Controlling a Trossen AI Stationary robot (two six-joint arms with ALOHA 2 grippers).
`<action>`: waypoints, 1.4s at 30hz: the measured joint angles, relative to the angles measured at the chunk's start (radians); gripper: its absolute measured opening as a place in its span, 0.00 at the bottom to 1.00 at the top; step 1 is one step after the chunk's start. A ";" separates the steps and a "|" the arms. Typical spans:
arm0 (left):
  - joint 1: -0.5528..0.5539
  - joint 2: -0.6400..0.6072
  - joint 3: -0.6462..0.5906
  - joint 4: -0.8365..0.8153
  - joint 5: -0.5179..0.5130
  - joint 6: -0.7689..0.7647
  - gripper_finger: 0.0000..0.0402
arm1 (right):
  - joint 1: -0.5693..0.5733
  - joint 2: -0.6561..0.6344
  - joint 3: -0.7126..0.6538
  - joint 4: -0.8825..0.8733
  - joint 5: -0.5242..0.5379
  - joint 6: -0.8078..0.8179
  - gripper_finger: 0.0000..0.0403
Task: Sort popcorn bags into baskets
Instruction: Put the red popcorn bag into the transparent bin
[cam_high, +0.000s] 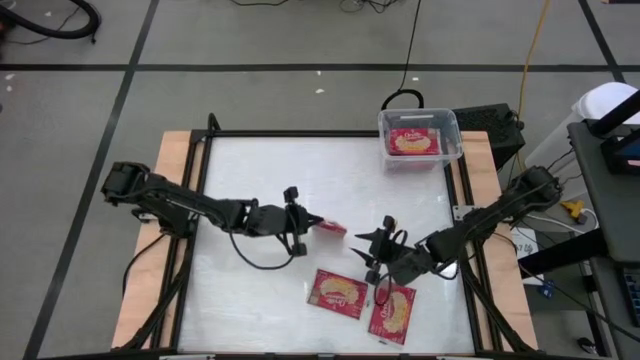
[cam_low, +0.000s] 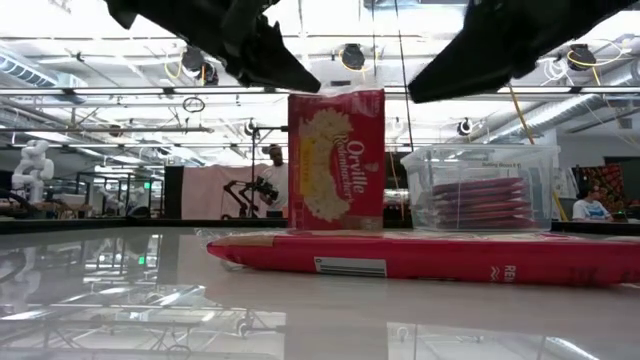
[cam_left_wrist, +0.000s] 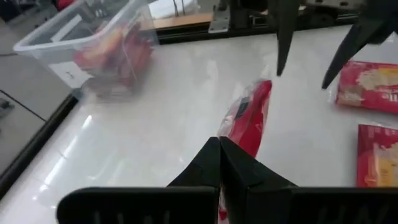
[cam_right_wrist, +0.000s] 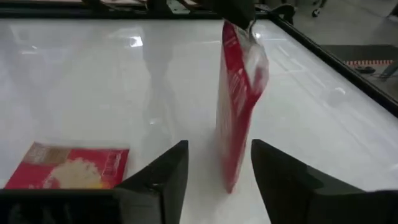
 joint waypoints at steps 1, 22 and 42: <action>0.004 0.000 0.000 -0.003 0.012 -0.007 0.00 | -0.009 0.016 0.000 0.025 0.000 -0.017 0.44; 0.006 -0.028 0.000 -0.064 0.035 -0.005 0.04 | -0.187 0.193 0.000 0.276 -0.187 -0.122 0.04; -0.082 -0.021 0.000 0.050 0.162 -0.004 0.71 | -0.185 0.133 0.100 0.084 -0.419 0.106 0.04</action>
